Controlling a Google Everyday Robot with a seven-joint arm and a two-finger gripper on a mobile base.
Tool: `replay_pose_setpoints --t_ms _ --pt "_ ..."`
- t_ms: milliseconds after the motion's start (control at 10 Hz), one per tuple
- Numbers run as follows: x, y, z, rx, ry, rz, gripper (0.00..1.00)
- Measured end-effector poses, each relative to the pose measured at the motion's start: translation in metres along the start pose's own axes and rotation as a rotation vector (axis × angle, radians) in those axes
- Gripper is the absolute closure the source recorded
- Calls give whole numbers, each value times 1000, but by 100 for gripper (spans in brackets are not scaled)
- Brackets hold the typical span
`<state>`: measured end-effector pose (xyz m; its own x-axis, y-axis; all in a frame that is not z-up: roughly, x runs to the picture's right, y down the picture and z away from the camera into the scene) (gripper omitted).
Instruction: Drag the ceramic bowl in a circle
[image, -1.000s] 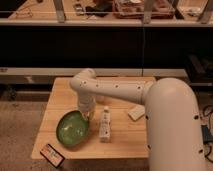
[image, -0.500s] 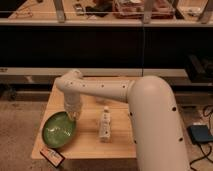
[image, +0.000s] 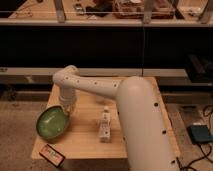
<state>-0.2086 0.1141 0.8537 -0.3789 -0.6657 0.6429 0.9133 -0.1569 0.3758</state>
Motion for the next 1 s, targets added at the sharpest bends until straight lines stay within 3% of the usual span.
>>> replay_pose_setpoints --t_ms 300,400,800,1000 --pt "21 49 1 -35 13 141 100" --pt "27 80 -6 -62 32 209 100" --pt "9 168 -27 -166 48 335 100" --pt "-5 187 -32 -200 42 348 100"
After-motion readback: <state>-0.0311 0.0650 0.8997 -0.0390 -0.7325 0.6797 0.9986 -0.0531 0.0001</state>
